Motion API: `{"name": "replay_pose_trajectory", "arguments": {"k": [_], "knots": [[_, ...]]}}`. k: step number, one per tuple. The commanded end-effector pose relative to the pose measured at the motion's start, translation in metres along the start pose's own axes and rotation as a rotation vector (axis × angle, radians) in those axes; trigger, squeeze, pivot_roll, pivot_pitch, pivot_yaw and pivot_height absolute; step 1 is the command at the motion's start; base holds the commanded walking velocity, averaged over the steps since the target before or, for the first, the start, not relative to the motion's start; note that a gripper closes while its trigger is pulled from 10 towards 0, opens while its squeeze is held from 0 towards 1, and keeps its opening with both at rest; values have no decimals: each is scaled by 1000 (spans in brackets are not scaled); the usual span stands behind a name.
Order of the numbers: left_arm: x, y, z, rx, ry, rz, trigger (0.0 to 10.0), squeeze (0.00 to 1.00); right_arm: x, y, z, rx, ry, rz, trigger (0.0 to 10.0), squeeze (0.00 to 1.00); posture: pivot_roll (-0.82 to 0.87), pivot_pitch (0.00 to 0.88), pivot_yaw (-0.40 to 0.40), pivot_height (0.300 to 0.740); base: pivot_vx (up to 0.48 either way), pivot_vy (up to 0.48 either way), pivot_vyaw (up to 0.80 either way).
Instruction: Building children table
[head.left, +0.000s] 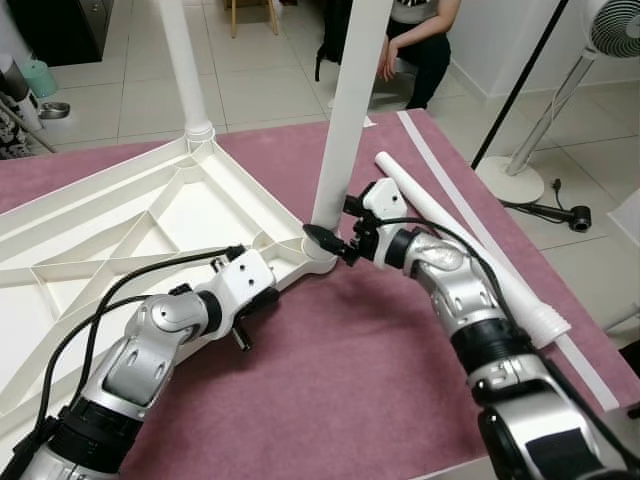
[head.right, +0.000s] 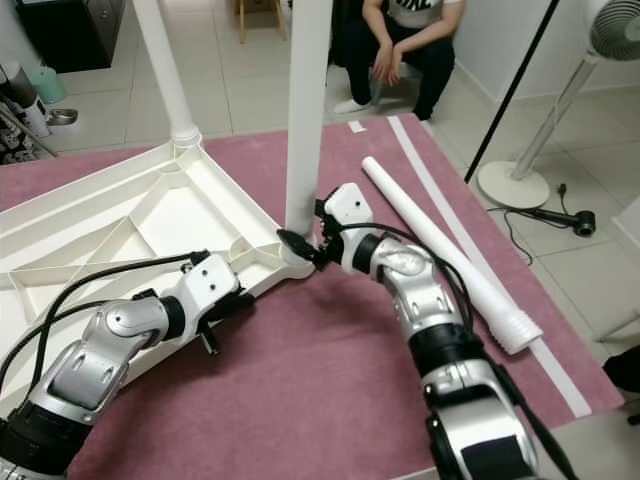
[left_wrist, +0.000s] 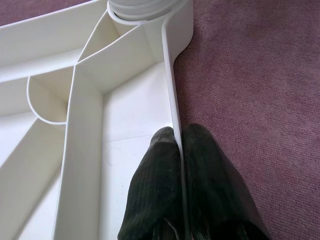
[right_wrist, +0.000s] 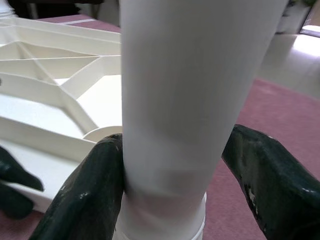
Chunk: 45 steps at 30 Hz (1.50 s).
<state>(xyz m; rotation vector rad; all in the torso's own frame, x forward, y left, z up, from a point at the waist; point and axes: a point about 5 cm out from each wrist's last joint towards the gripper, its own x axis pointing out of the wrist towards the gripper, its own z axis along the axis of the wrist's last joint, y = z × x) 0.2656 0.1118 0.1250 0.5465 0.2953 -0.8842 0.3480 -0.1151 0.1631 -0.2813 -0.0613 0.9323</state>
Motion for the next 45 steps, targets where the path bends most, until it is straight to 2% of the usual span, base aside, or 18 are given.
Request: {"name": "replay_pose_trajectory", "arguments": {"k": [1,14,15,16,17,18,19,20,28,31,32,33,35,36,38,42,44,45], "knots": [[-7,3,0,40,8,15,10000,0,-4,-9,3,-2,9,17,10000,0,91,10,50,740,0,0,0],[-10,2,-1,32,8,24,10000,0,9,-7,14,-11,24,209,10000,0,119,9,30,740,0,0,0],[-10,2,-1,31,8,26,10000,0,9,-6,14,-10,21,220,9294,0,120,9,29,740,0,0,0],[-10,2,-1,31,8,26,10000,0,9,-6,14,-10,21,220,9294,0,120,9,29,740,0,0,0],[-10,1,-1,29,8,27,10000,0,9,-6,14,-8,19,226,6039,0,119,9,28,740,0,0,0],[-10,1,-1,28,8,28,10000,0,9,-6,13,-4,17,233,1686,0,119,9,28,740,0,0,0],[-10,1,-1,28,8,28,10000,0,9,-6,13,-4,17,233,1686,0,119,9,28,740,0,0,0],[-10,1,-1,27,7,28,10000,0,9,-5,11,5,14,236,0,0,119,9,28,740,0,0,0],[-8,1,1,27,1,25,10000,0,8,0,1,46,11,217,0,0,110,10,35,740,0,0,0],[-8,0,3,27,-4,25,10000,0,11,0,-6,47,32,133,0,0,107,11,35,740,0,0,0],[-7,0,4,25,-10,25,10000,0,14,0,-9,44,49,67,0,0,108,11,34,740,0,0,0],[-7,0,4,25,-10,25,10000,0,14,0,-9,44,49,67,0,0,108,11,34,740,0,0,0],[-6,0,9,13,-31,28,10000,0,20,2,-15,45,74,-75,0,0,108,10,32,740,0,0,0],[-6,0,9,13,-31,28,10000,0,20,2,-15,45,74,-75,0,0,108,10,32,740,0,0,0],[-5,1,14,3,-51,31,10000,0,27,5,-20,56,94,-205,0,0,108,9,31,740,0,0,0],[-4,2,19,7,-68,32,10000,0,36,12,-24,78,124,-355,0,0,102,6,33,740,0,0,0],[-4,2,20,8,-71,32,10000,0,38,14,-25,81,135,-382,0,0,102,6,33,740,0,0,0],[-3,2,25,16,-91,23,10000,0,46,21,-27,85,174,-500,0,0,101,5,33,740,0,0,0]]}}
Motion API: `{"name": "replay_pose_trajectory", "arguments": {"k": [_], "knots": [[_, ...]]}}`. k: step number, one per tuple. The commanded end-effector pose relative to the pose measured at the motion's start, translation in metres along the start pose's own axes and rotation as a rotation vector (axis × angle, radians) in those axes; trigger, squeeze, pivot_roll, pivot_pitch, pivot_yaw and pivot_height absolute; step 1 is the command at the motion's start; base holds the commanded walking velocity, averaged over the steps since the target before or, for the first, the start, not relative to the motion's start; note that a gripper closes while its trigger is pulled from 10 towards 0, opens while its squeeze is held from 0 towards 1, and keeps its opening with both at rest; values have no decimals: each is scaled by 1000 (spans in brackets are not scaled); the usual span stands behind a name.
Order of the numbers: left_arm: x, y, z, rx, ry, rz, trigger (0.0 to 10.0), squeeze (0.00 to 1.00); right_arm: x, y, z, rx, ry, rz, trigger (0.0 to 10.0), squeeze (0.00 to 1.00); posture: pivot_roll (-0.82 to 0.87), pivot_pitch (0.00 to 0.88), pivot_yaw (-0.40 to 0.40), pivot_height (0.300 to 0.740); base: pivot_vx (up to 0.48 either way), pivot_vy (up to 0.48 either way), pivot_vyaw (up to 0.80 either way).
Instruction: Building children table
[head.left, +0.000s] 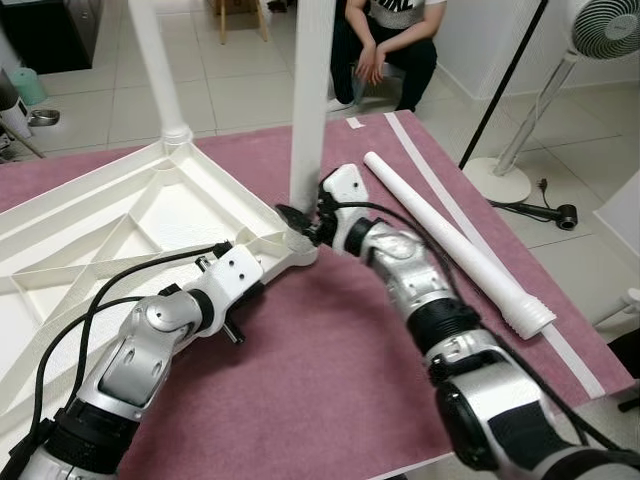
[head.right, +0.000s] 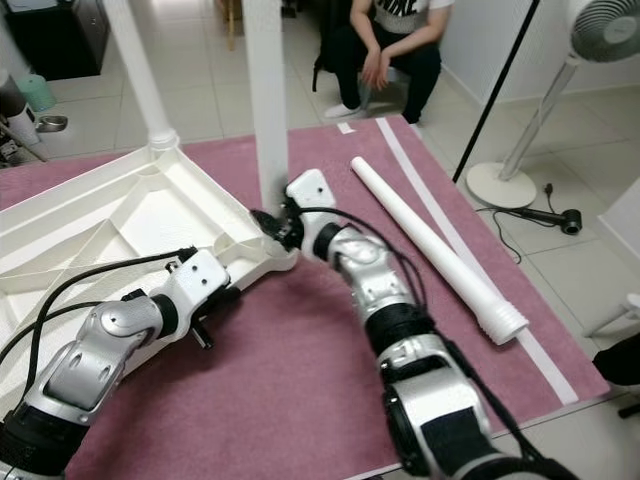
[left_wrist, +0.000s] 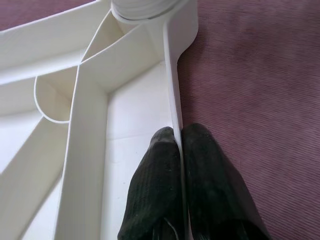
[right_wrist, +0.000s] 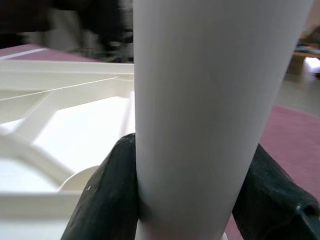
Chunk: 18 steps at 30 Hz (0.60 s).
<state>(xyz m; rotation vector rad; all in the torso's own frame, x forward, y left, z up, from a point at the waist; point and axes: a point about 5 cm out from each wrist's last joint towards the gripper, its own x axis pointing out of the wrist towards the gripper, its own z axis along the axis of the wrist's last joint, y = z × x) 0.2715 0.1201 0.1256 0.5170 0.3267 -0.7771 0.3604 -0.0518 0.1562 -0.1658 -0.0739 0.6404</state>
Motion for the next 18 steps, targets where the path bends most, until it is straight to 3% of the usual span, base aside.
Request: {"name": "replay_pose_trajectory", "arguments": {"k": [1,6,8,14,15,18], "knots": [[-2,-10,31,74,-135,-73,10000,0,-9,-12,-32,-49,190,-260,0,0,93,3,34,740,0,0,0],[-2,-12,34,80,-151,-89,10000,0,-5,-3,-32,-53,200,-358,0,0,92,2,34,740,0,0,0],[-2,-14,36,81,-156,-96,10000,0,0,8,-30,-45,185,-386,0,0,93,1,34,740,0,0,0],[-2,-15,35,79,-153,-96,10000,0,2,18,-25,-35,134,-378,0,0,94,1,31,740,0,0,0],[-3,-15,34,78,-150,-96,10000,0,2,20,-24,-40,119,-371,10000,0,90,2,31,740,0,0,0],[-2,-16,33,75,-147,-98,10000,0,1,26,-20,-55,83,-337,10000,0,85,4,33,740,0,0,0]]}}
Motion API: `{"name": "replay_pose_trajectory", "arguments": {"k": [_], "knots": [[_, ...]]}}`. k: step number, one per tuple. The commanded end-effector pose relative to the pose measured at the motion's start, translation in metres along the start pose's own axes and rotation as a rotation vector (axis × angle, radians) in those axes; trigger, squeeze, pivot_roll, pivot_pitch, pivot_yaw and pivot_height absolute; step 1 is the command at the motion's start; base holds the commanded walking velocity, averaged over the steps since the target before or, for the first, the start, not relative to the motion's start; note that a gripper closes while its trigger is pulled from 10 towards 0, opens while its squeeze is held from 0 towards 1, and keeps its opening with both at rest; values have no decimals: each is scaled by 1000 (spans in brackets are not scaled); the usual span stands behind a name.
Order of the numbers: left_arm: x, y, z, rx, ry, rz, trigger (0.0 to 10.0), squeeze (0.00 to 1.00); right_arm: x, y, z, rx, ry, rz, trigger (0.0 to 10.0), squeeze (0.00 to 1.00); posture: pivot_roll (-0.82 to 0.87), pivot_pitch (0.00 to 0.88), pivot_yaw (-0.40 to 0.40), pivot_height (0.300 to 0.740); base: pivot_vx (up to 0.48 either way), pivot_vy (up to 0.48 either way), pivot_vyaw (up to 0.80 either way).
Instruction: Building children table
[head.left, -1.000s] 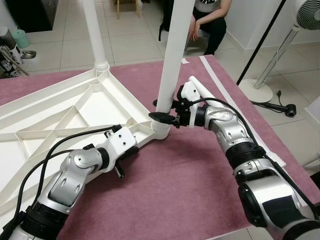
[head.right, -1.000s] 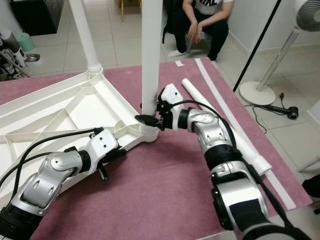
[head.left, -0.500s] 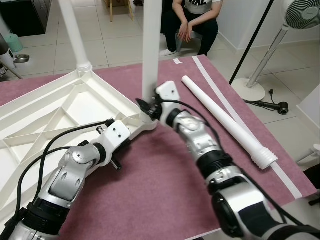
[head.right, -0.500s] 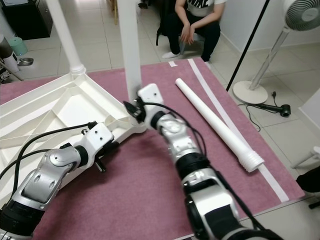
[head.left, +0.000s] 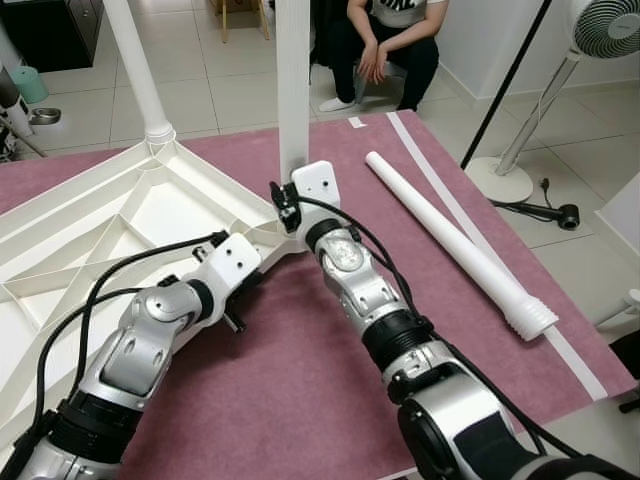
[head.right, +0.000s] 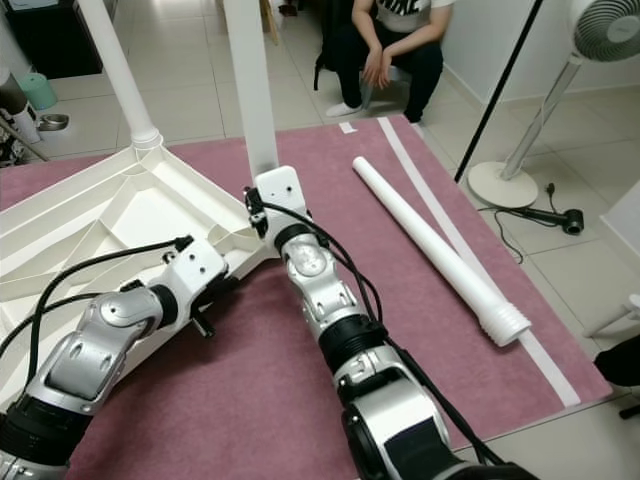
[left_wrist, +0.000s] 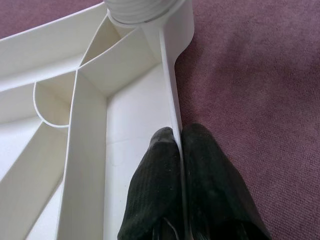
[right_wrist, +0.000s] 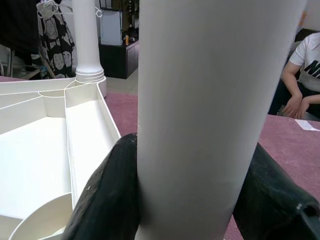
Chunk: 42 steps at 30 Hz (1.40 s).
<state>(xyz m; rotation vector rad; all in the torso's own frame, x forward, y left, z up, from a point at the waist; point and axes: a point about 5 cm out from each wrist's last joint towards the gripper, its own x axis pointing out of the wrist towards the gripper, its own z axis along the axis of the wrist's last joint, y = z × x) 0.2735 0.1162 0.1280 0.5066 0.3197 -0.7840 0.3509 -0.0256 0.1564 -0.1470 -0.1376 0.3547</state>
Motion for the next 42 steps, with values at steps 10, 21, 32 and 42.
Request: {"name": "replay_pose_trajectory", "arguments": {"k": [10,21,32,42], "knots": [[-4,-17,28,82,-133,-104,10000,0,-10,7,-7,-2,-8,152,10000,0,81,7,35,740,0,0,0],[-27,-20,15,158,-105,-205,10000,0,-55,-29,9,-91,-68,675,10000,0,89,7,28,740,0,0,0],[-42,-28,8,203,-114,-319,10000,0,-77,-47,5,-126,34,895,10000,0,83,5,28,740,0,0,0],[-44,-30,10,189,-138,-312,10000,0,-61,-49,1,-91,64,867,0,0,100,0,15,740,0,0,0]]}}
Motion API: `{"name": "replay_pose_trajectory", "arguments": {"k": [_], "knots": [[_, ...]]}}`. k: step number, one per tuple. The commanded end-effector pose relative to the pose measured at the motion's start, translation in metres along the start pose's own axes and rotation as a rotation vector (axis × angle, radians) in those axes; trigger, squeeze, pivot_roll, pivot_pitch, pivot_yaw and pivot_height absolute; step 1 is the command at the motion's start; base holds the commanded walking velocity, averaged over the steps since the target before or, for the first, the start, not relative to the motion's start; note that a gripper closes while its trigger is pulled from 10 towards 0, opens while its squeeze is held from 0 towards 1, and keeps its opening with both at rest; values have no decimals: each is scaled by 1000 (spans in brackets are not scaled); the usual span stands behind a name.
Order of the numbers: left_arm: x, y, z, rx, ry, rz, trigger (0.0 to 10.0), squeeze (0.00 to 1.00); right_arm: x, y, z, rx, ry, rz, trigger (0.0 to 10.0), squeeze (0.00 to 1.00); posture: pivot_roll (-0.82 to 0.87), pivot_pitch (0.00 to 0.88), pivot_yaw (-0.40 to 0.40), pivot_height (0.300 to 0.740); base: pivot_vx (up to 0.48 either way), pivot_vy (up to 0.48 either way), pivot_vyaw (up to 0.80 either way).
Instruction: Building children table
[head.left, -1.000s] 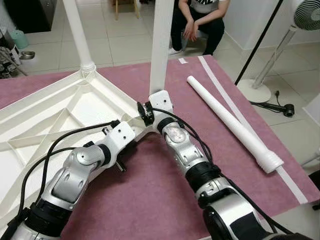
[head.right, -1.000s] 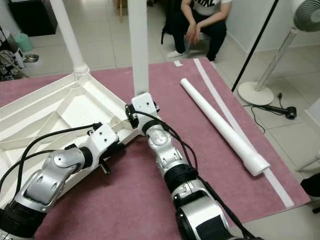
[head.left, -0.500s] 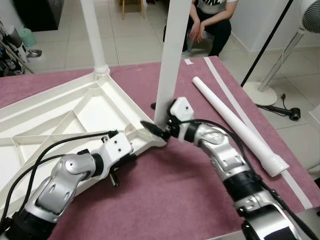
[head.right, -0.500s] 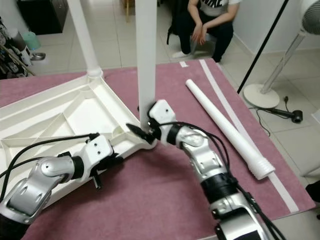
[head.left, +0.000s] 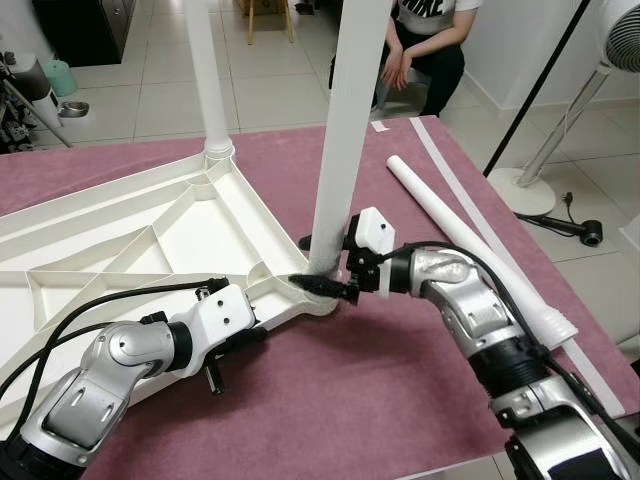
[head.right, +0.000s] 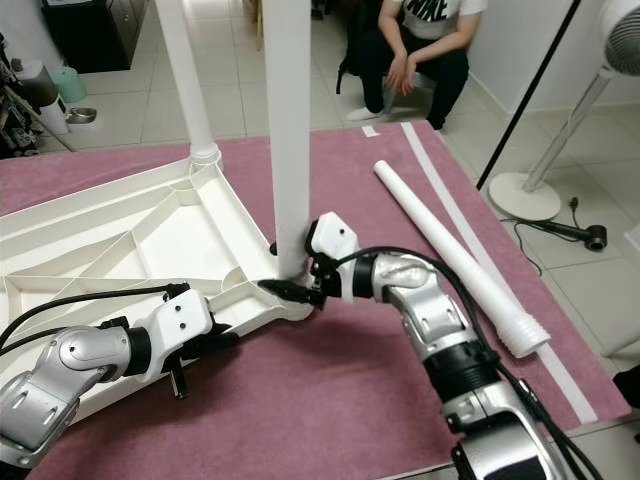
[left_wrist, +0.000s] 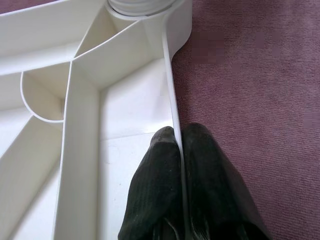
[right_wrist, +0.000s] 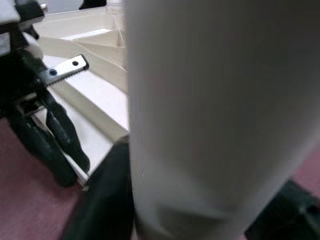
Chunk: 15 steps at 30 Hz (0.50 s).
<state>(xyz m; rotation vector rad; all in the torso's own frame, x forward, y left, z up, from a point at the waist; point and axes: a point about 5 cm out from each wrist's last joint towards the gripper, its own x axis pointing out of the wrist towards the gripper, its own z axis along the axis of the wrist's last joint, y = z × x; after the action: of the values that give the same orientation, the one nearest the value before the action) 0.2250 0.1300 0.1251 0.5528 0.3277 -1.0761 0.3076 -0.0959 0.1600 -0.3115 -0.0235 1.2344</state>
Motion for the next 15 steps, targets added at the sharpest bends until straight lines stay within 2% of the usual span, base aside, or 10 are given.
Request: {"name": "replay_pose_trajectory", "arguments": {"k": [1,2,3,5,6,7,11,13,14,15], "knots": [[-2,0,26,97,-106,-25,10000,0,6,-3,-3,25,16,-68,0,0,101,0,14,740,0,0,0],[-2,0,26,97,-106,-25,10000,0,6,-3,-3,25,16,-68,0,0,101,0,14,740,0,0,0],[-1,1,29,92,-118,-10,10000,0,10,-5,-6,40,27,-127,0,0,101,0,14,740,0,0,0],[-1,1,29,92,-118,-10,10000,0,10,-5,-6,40,27,-127,0,0,101,0,14,740,0,0,0],[6,6,36,71,-147,34,10000,0,19,-6,-13,72,48,-273,0,0,98,0,11,740,0,0,0],[9,8,40,61,-157,50,10000,0,23,-6,-14,85,55,-328,0,0,98,0,11,740,0,0,0],[14,10,44,49,-172,74,10000,0,27,-8,-18,101,70,-419,0,0,98,0,11,740,0,0,0],[22,18,51,35,-175,140,10000,0,32,-9,-22,100,104,-566,0,0,94,0,17,740,0,0,0],[22,18,51,35,-175,140,10000,0,32,-9,-22,100,104,-566,0,0,94,0,17,740,0,0,0],[26,23,55,27,-172,181,10000,0,34,-11,-24,113,124,-662,0,0,94,0,17,740,0,0,0]]}}
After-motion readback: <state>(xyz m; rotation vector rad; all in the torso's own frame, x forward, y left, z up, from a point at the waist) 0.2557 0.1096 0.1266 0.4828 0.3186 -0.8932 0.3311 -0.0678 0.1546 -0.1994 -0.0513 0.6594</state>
